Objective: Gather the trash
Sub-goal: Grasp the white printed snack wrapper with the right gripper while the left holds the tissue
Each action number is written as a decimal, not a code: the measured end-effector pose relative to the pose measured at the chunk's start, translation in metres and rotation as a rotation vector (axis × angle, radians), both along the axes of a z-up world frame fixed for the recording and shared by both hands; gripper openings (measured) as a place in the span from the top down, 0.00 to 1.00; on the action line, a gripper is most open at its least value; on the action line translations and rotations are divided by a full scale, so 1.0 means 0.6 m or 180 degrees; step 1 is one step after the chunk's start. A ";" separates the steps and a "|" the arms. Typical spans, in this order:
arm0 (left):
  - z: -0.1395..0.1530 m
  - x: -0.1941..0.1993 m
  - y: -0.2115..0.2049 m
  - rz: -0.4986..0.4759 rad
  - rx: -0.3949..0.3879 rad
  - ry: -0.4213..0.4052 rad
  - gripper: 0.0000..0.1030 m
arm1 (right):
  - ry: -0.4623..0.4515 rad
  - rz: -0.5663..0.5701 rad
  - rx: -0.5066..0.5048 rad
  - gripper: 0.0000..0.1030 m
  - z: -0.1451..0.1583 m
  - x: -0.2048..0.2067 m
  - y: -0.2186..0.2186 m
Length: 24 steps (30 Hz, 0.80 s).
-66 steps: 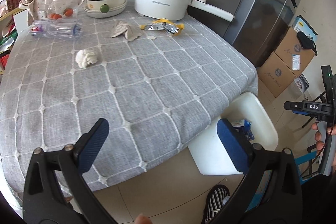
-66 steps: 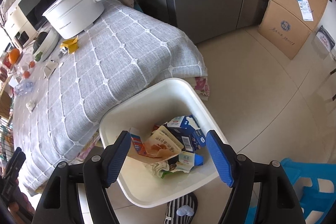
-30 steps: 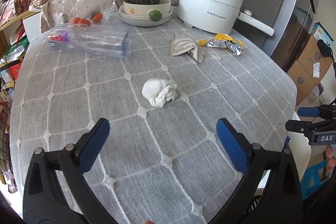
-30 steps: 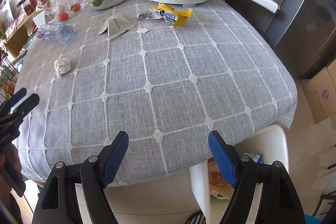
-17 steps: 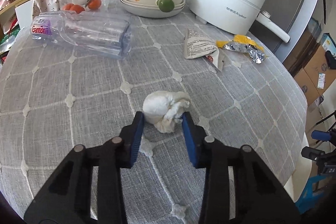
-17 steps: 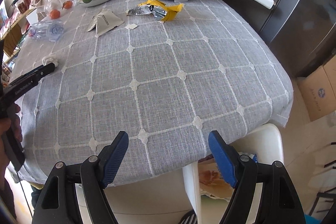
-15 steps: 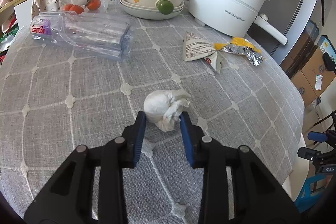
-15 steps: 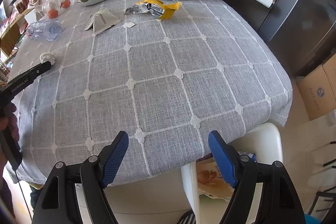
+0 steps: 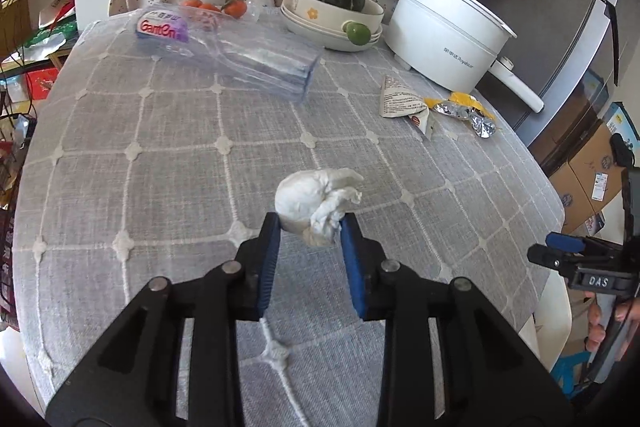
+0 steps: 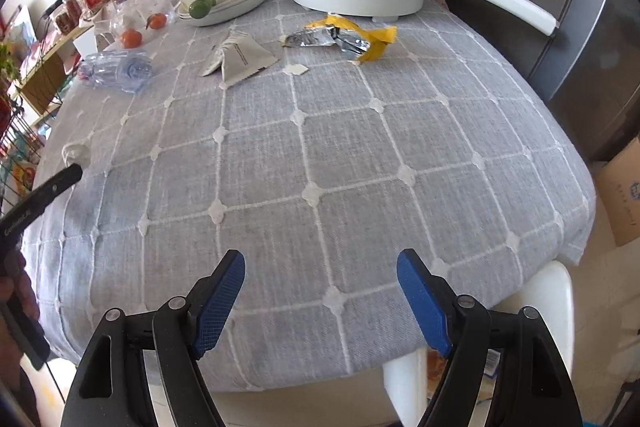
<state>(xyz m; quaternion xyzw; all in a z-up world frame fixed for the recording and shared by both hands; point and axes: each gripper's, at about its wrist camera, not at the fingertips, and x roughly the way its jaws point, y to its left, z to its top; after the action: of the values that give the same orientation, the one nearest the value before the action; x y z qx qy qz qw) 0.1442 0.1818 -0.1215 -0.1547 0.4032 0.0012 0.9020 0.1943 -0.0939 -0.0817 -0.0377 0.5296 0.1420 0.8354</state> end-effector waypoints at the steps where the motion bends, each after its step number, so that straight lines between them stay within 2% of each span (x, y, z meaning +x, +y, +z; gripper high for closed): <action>1: 0.001 -0.006 0.005 0.0021 0.0011 -0.0008 0.68 | -0.0012 -0.0011 0.0077 0.22 0.000 0.007 0.009; 3: 0.003 -0.014 0.011 0.0047 0.0084 -0.0017 0.68 | -0.0103 0.0013 0.0248 0.22 0.002 0.024 0.034; 10: 0.009 -0.025 0.017 0.0043 0.0151 -0.0146 0.68 | -0.0502 0.0107 0.0321 0.22 -0.009 0.098 0.118; 20: 0.009 -0.024 0.026 -0.0025 0.0058 -0.0243 0.68 | -0.0562 -0.0073 0.0497 0.22 -0.024 0.230 0.199; 24: 0.001 -0.021 0.033 -0.0012 0.0054 -0.0223 0.68 | -0.0454 -0.0120 0.0396 0.26 -0.052 0.266 0.225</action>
<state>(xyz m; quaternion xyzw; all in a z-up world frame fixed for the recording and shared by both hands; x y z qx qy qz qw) 0.1315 0.2019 -0.1211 -0.1463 0.3716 -0.0024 0.9168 0.3539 0.0409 -0.1129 0.0142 0.4596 0.1557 0.8742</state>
